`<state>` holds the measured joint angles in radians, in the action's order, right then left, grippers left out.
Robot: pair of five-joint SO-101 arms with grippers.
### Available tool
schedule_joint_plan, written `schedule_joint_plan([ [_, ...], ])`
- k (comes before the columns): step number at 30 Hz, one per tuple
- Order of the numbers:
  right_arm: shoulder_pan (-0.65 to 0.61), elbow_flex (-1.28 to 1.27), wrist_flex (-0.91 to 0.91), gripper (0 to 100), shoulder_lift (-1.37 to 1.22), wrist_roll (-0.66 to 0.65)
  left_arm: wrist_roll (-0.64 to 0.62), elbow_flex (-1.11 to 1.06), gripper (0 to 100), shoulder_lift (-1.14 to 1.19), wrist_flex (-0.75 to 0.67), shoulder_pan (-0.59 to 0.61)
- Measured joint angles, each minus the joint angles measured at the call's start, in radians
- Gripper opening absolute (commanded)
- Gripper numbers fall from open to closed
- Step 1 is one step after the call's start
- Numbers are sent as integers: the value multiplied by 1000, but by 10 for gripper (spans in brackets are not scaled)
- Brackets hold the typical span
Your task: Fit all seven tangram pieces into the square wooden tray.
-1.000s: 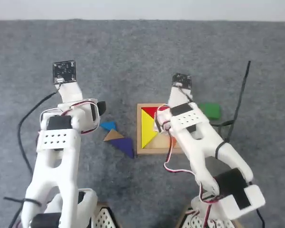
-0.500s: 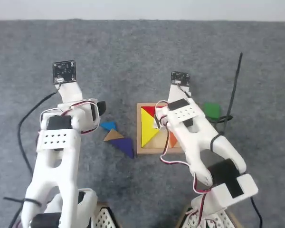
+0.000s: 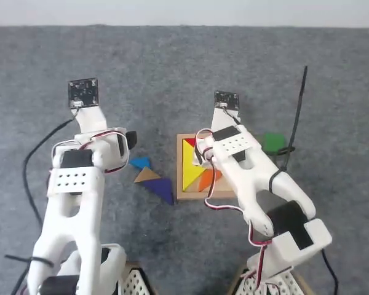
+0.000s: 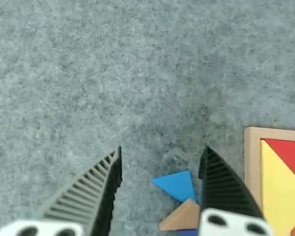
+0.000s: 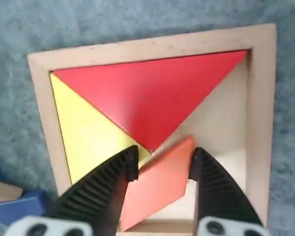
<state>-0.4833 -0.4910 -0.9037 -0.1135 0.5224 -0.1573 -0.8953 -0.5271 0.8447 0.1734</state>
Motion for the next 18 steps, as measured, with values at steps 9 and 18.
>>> schedule_joint_plan([
  [9, 104, -28, -29, 177, 25, -32, 0, -9, 250, 0, 0, 2],
  [18, 210, -29, 34, 177, 23, -109, 0, -9, 250, 0, 0, 2],
])
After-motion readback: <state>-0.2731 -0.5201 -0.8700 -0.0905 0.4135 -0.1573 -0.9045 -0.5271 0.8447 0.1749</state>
